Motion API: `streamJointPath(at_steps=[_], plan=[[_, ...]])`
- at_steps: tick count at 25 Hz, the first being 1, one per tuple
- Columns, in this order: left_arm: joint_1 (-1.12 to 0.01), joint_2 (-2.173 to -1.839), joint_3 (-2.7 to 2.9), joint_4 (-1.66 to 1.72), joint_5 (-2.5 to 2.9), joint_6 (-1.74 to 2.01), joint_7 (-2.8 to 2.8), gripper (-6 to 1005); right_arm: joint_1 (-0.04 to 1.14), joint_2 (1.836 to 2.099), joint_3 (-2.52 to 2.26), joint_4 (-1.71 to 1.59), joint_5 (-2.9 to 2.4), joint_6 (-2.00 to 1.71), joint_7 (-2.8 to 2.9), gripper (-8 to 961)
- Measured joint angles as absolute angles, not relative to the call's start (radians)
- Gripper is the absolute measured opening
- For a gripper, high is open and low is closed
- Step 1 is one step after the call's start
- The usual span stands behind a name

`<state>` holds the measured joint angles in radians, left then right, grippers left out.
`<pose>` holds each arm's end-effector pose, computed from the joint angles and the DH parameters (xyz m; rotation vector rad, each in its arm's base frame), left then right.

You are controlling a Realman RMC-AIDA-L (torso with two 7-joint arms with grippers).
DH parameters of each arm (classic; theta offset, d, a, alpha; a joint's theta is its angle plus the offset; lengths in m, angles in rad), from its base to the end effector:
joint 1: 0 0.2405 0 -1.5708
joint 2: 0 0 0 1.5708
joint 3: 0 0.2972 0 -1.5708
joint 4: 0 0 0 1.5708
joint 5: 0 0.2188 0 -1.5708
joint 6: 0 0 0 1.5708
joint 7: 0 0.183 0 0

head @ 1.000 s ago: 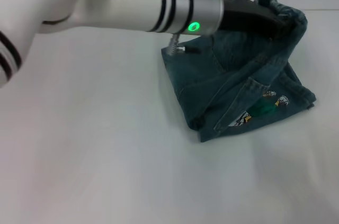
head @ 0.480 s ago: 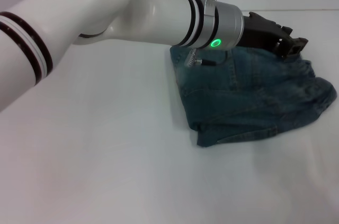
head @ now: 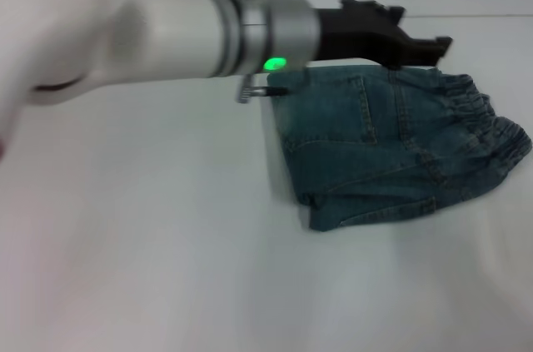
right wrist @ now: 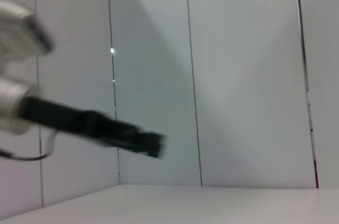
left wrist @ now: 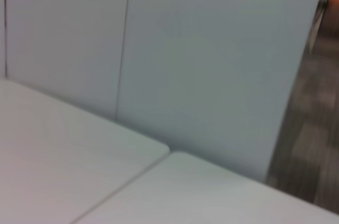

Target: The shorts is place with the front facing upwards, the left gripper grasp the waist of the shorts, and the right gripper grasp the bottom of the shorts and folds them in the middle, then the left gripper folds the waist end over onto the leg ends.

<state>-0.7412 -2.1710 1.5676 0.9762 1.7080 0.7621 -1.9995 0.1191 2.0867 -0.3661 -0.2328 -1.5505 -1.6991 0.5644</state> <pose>-0.0675 0.4435 -0.1491 -2.6608 -0.5519 -0.6465 0.3884 0.2347 -0.0165 -1.8750 0.4631 0.9234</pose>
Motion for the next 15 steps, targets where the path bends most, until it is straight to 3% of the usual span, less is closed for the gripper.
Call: streamJointPath(at_steps=[10, 15], plan=[[-0.420, -2.165, 1.159, 0.878, 1.454, 1.299, -1.534, 866, 0.158, 2.086, -0.377, -0.372, -1.616, -1.660, 0.775, 1], [-0.312, -2.158, 0.972, 0.766, 1.461, 1.502, -1.329, 894, 0.188, 2.087, -0.378, -0.479, -1.710, -1.662, 0.937, 251]])
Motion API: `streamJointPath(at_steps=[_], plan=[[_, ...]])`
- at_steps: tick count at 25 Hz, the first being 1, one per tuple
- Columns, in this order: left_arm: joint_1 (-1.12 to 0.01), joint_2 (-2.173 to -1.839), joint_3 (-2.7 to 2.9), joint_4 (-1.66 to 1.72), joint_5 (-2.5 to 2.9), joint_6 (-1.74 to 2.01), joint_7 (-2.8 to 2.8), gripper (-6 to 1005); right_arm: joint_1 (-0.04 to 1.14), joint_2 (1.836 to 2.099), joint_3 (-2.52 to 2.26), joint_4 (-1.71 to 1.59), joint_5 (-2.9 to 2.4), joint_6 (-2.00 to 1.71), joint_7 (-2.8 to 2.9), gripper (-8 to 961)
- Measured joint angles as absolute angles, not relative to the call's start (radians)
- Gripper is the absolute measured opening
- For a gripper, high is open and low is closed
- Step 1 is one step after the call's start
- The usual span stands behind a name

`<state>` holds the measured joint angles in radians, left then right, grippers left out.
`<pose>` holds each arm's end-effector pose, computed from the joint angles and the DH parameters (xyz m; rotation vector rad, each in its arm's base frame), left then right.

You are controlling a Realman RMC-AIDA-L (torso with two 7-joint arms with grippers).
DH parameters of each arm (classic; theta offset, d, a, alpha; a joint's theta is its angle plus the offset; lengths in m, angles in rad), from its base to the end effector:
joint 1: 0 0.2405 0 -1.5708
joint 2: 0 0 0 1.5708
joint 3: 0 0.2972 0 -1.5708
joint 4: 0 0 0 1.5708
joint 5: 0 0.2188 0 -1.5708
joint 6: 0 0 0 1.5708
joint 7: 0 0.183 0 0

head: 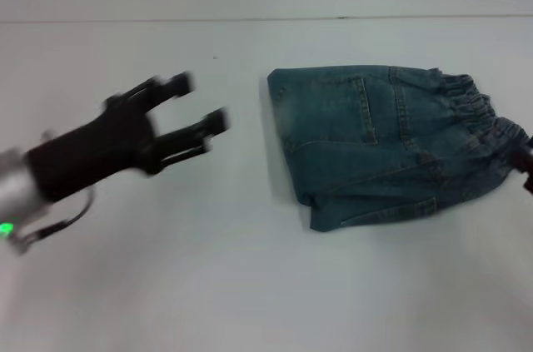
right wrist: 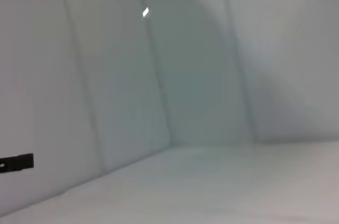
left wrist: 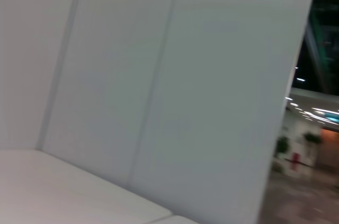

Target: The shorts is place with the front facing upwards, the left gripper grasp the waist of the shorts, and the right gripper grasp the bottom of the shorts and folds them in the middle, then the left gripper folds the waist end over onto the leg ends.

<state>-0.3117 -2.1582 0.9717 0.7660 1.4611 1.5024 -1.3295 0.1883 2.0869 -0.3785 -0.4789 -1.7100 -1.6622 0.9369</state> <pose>-0.2538 0.3409 -0.0516 -2.4512 -0.5957 -1.1278 0.3803 0.2698 -0.0013 -2.0856 0.6011 0.9454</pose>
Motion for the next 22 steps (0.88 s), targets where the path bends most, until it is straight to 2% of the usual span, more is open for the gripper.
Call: streamJointPath(at_steps=[3, 8, 12, 22], plan=[[-0.235, -2.147, 0.899, 0.725, 1.462, 1.542, -1.257, 895, 0.204, 2.090, -0.379, -0.556, -1.785, -1.669, 1.025, 375], [-0.146, -2.098, 0.817, 0.647, 1.471, 1.638, -1.176, 888, 0.208, 2.091, -0.373, -0.578, -1.803, -1.672, 1.036, 626], [-0.107, -2.079, 0.761, 0.594, 1.514, 1.700, -1.113, 887, 0.209, 2.088, -0.378, -0.578, -1.804, -1.669, 1.029, 708], [-0.075, -2.091, 0.715, 0.588, 1.615, 1.758, -1.063, 888, 0.210, 2.089, -0.387, -0.534, -1.806, -1.659, 0.959, 914]])
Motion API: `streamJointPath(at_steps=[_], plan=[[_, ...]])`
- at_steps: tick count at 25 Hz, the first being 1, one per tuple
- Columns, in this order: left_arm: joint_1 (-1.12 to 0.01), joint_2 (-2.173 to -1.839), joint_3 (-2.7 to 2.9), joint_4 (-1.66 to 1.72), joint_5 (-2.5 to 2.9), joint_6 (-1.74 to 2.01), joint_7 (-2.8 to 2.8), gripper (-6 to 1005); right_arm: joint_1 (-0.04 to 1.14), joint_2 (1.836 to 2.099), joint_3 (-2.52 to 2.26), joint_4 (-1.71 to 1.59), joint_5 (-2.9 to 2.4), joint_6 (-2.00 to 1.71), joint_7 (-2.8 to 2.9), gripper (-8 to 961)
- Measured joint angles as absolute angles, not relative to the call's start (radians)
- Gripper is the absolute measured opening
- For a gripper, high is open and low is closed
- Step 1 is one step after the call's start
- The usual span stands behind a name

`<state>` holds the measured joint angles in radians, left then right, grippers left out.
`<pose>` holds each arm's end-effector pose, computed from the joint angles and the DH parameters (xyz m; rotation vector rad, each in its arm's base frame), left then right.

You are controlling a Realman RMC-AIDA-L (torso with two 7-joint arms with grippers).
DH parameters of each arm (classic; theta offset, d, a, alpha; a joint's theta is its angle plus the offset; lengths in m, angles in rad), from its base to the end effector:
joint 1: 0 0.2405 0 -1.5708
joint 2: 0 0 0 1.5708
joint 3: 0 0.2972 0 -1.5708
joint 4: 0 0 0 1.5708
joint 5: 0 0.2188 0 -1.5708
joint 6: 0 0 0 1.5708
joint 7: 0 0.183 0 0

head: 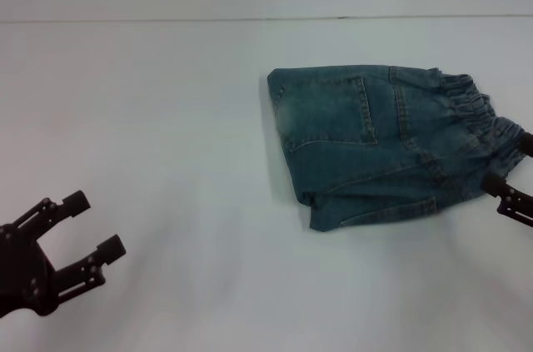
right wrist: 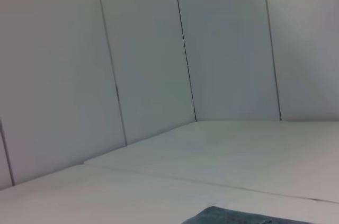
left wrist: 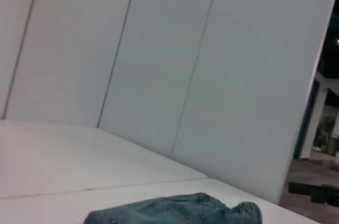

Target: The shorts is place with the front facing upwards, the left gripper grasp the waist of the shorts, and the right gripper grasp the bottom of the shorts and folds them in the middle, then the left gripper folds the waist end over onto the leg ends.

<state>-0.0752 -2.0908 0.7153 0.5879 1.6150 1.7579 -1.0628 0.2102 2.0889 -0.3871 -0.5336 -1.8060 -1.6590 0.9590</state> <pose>-0.3566 0.2259 -0.0252 -2.3341 -0.6542 -1.0372 0.3771 0.2740 -0.0084 -2.2011 0.5816 0.8783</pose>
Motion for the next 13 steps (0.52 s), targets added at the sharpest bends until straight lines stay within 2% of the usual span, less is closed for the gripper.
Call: streamJointPath(at_steps=[2, 13], plan=[[-0.075, -2.091, 0.715, 0.587, 1.628, 1.766, -1.062, 888, 0.210, 2.088, -0.389, -0.532, -1.810, -1.657, 0.957, 956], [-0.102, -2.078, 0.703, 0.591, 1.704, 1.773, -1.107, 887, 0.194, 2.085, -0.390, -0.561, -1.836, -1.694, 0.971, 950]])
